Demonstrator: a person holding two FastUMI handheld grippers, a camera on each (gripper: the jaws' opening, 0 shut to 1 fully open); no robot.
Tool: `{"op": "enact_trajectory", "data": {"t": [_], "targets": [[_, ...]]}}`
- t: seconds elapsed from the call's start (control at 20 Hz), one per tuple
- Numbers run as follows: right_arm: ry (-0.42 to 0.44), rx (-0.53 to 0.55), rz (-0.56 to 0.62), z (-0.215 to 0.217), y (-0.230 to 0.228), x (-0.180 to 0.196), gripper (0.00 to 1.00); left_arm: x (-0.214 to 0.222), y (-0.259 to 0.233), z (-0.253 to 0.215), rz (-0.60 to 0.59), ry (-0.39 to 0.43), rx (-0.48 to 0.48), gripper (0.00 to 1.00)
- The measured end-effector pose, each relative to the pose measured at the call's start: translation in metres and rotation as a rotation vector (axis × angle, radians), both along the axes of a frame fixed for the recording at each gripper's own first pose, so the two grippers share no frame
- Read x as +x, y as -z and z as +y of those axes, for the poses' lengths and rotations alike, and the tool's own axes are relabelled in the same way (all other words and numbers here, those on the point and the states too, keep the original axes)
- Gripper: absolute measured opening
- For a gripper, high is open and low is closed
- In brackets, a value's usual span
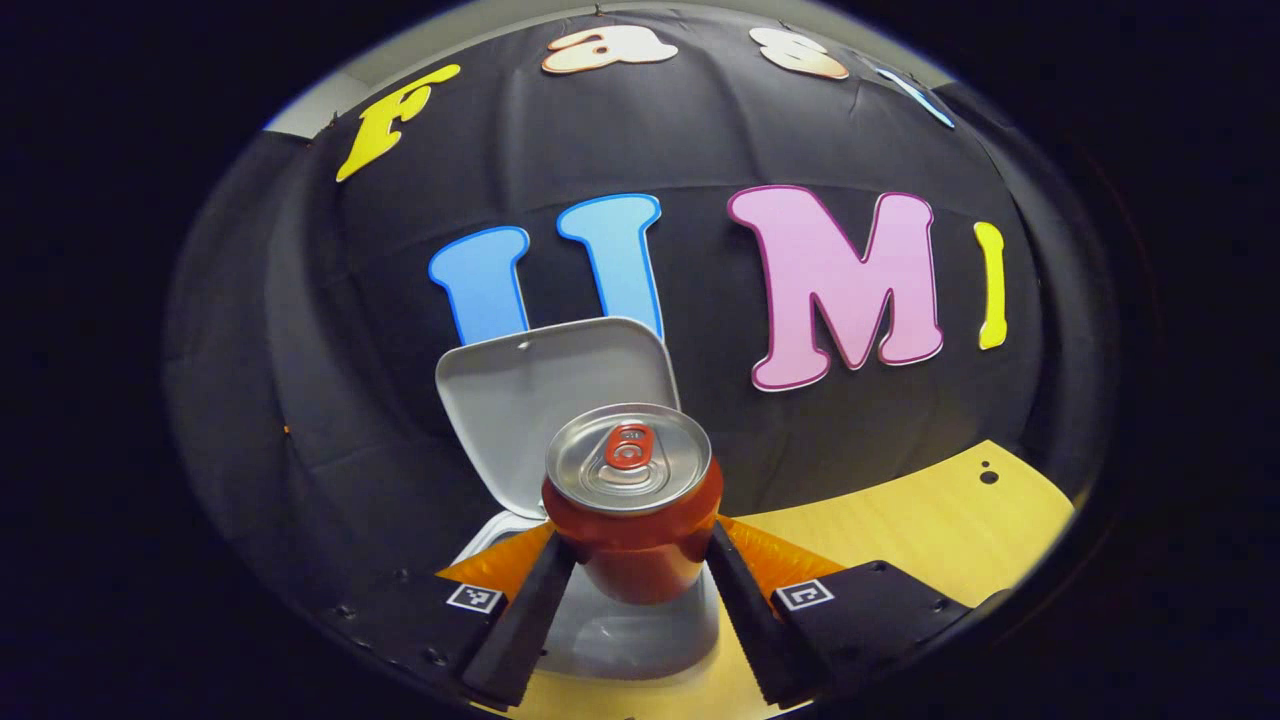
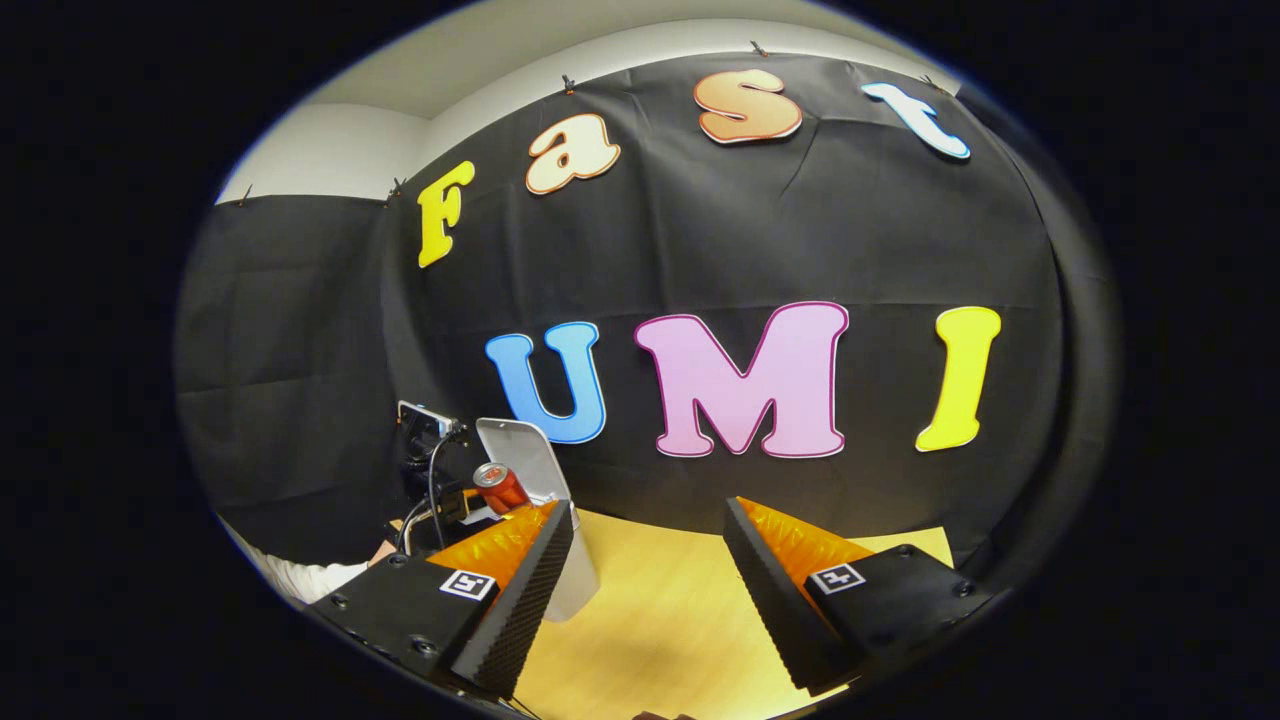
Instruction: Press the lid of the desktop garbage bin to open it, pick up the crumpled paper on the desktop and throw it into the bin, then pick up the pop can on the desktop and drop it into the bin, and finally close the garbage bin lid.
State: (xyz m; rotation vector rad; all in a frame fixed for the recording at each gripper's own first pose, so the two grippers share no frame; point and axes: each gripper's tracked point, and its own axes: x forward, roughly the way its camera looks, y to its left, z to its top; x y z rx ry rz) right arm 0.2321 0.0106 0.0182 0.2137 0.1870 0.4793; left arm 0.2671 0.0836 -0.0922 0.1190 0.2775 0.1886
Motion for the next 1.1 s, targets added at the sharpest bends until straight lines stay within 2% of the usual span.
{"op": "enact_trajectory", "data": {"t": [0.1, 0.25, 0.4, 0.75, 1.1], "targets": [[-0.006, -0.001, 0.006, 0.004, 0.001, -0.005, 0.98, 0.002, 0.022, 0.013, 0.044, -0.023, -0.005, 0.84], [-0.003, -0.017, 0.004, 0.0, 0.001, -0.008, 0.98, -0.008, 0.053, 0.025, 0.125, -0.049, -0.066, 0.84], [0.015, 0.0, 0.009, -0.006, -0.001, -0.009, 0.98, -0.009, 0.057, 0.025, 0.125, -0.044, -0.089, 0.87], [0.051, 0.005, 0.048, -0.02, 0.014, -0.007, 0.97, 0.007, -0.008, 0.031, -0.041, -0.038, 0.013, 0.92], [0.029, 0.038, 0.062, -0.027, 0.018, 0.006, 0.97, 0.016, -0.096, 0.042, -0.195, -0.058, -0.053, 0.92]]}}
